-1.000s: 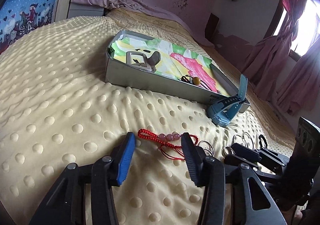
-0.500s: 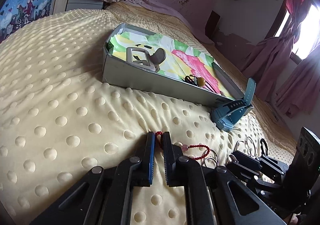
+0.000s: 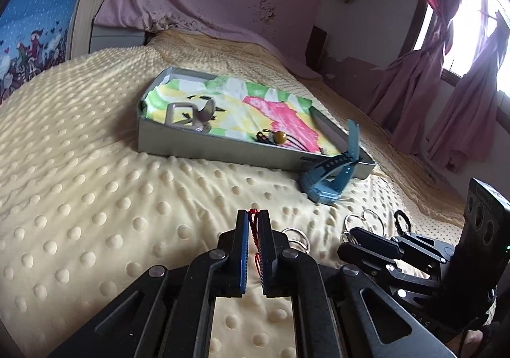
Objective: Organize jewelry
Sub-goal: 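Grasp the red beaded cord with the left tool while the right grasps a silver ring, then carry the cord and ring into the tray and open both tools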
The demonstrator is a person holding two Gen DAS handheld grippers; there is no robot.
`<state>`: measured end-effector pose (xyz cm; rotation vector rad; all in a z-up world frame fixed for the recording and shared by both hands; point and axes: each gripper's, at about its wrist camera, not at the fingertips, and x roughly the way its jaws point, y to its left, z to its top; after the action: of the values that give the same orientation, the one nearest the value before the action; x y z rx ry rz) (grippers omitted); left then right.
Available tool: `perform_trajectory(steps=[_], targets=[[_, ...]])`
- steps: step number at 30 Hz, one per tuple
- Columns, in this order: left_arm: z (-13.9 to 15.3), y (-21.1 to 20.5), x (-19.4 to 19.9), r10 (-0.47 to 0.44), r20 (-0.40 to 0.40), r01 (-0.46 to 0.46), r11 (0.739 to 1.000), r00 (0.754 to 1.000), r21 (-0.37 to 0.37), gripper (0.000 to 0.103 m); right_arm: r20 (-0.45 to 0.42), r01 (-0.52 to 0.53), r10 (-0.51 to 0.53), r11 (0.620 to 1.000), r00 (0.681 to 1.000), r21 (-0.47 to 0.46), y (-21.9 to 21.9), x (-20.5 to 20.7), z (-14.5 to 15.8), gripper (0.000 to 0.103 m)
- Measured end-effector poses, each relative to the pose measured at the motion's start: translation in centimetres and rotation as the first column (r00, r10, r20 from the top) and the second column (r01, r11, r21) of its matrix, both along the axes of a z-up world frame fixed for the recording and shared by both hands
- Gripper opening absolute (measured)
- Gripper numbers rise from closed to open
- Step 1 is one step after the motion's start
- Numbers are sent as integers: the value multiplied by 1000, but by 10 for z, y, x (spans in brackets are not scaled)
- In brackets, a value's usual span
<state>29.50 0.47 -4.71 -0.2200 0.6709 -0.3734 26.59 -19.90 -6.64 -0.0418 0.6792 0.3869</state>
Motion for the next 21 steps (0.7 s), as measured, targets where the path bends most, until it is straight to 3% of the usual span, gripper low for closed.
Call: perform_trajectory(steps=[4, 12, 21], targets=[[10, -2, -8, 0, 41, 1, 1000, 999, -13, 6, 43, 6, -6, 1000, 999, 1, -2, -7, 9, 18], [34, -19, -11, -29, 123, 26, 999, 992, 28, 6, 98, 52, -55, 998, 994, 40, -20, -11, 30, 18], [62, -33, 26, 14, 140, -8, 999, 990, -44, 6, 150, 135, -143, 989, 978, 64, -47, 3, 52, 18]])
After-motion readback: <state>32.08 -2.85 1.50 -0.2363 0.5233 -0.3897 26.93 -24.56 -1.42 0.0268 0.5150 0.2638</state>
